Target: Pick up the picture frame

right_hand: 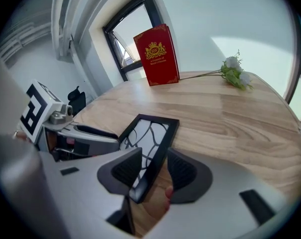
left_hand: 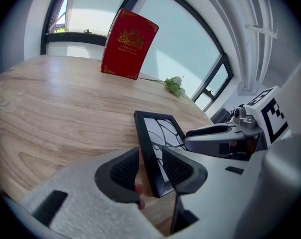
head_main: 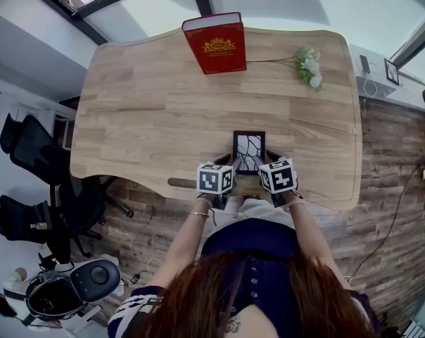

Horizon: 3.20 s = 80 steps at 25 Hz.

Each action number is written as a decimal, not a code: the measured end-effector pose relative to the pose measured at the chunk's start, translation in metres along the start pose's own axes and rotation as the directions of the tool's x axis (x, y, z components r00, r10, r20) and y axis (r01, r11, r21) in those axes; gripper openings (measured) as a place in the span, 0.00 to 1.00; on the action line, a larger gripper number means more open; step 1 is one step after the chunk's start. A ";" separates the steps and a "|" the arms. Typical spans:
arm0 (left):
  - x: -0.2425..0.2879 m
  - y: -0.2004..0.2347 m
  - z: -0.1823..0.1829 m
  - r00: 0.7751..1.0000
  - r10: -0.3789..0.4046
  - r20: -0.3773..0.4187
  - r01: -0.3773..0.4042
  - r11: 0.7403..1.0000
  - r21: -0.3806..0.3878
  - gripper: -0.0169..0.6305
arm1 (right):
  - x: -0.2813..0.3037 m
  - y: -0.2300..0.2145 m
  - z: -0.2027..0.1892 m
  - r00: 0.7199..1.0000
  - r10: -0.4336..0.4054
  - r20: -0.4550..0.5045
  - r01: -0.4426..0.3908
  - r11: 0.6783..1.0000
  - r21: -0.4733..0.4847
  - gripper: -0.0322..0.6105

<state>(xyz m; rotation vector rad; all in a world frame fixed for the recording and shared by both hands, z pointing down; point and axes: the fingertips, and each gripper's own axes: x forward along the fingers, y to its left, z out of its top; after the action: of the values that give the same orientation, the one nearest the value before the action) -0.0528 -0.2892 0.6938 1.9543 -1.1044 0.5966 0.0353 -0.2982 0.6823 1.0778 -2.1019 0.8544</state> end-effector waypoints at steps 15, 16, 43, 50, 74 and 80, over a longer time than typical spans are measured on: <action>0.008 -0.003 -0.001 0.999 0.042 -0.004 -0.042 0.999 0.009 0.22 | 0.007 -0.007 -0.009 1.000 -0.023 -0.017 0.023 0.999 0.043 0.29; 0.009 -0.003 -0.001 0.999 0.046 -0.001 -0.046 0.999 0.009 0.22 | 0.008 -0.007 -0.009 1.000 -0.024 -0.014 0.025 0.999 0.045 0.28; -0.025 -0.022 0.004 0.990 0.078 0.120 -0.079 0.997 0.005 0.16 | -0.032 0.005 -0.002 0.984 -0.114 0.137 0.112 0.993 0.021 0.22; -0.048 -0.031 0.013 0.981 0.073 0.182 -0.081 0.996 0.037 0.16 | -0.054 0.018 0.010 0.967 -0.139 0.214 0.144 0.990 -0.009 0.21; -0.108 -0.054 0.031 0.953 0.036 0.301 -0.076 0.990 0.122 0.16 | -0.109 0.055 0.031 0.914 -0.180 0.363 0.222 0.972 -0.078 0.21; -0.126 -0.063 0.030 0.944 0.025 0.329 -0.074 0.988 0.138 0.16 | -0.126 0.067 0.032 0.900 -0.185 0.396 0.238 0.967 -0.091 0.21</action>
<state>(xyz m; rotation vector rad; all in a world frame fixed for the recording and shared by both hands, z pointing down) -0.0624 -0.2340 0.5614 2.2162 -1.3481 0.3980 0.0312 -0.2355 0.5504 1.4619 -2.2594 0.4072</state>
